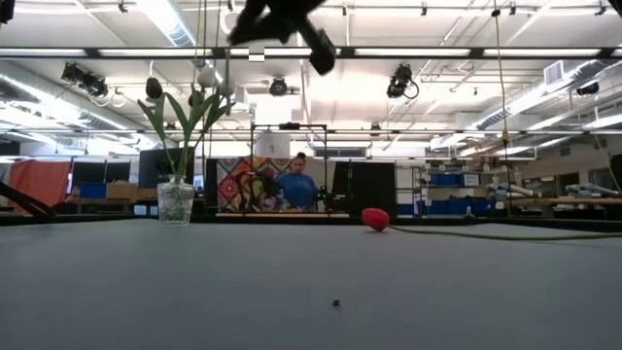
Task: Sort flowers into vase by color
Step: Put the top red tulip into the yellow vase
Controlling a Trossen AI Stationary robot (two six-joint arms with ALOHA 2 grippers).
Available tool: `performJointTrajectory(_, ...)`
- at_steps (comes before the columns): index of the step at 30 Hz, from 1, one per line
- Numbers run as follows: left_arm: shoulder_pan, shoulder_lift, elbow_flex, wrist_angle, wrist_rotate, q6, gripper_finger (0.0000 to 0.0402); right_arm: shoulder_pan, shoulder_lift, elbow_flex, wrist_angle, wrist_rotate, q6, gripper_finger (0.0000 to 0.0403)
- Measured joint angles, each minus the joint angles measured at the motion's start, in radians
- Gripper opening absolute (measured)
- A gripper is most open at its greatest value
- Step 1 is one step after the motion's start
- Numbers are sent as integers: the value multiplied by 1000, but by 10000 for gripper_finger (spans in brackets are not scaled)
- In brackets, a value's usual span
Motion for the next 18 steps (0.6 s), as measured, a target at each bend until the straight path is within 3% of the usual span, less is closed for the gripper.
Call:
performJointTrajectory(7,1,-21,0,189,-30,251,150,88,-1,0,230,135,-179,1)
performJointTrajectory(18,1,-38,0,441,-67,507,150,159,-1,0,550,150,-461,2)
